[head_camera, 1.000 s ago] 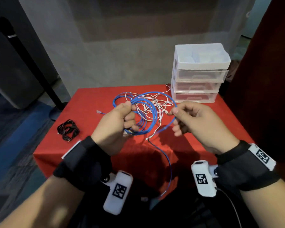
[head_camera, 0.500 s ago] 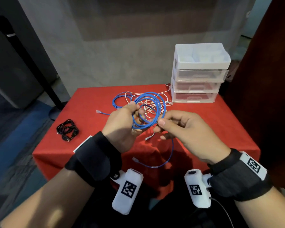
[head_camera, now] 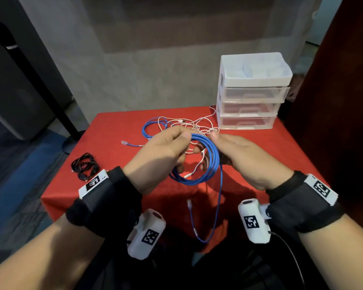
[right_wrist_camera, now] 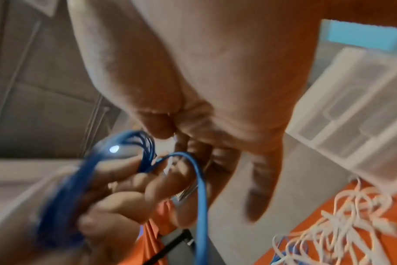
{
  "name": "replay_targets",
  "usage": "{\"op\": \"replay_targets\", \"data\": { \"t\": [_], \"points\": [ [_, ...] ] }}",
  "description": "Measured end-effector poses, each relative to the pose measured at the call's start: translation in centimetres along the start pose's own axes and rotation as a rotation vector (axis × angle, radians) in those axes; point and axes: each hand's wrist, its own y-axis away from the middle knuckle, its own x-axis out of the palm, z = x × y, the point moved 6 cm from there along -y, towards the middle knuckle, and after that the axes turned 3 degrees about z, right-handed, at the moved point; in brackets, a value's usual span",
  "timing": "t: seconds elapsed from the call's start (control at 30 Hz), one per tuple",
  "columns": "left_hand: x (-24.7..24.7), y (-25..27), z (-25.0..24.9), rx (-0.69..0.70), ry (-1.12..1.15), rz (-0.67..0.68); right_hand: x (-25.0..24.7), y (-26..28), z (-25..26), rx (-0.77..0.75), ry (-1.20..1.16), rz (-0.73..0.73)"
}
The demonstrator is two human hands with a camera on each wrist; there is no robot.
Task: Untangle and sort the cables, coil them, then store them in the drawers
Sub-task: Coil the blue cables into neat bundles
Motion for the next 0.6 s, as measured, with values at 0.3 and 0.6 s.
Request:
{"op": "replay_targets", "data": {
  "t": [0.3,0.6],
  "points": [
    [-0.7,-0.2,0.9,-0.03,-0.131,0.055,0.1,0.2,0.6,-0.17,0.192,0.014],
    [-3.9,-0.7,0.6,0.118,-0.38,-0.165,-1.1,0.2,-0.3,-0.09,0.19,-0.014]
  ]
}}
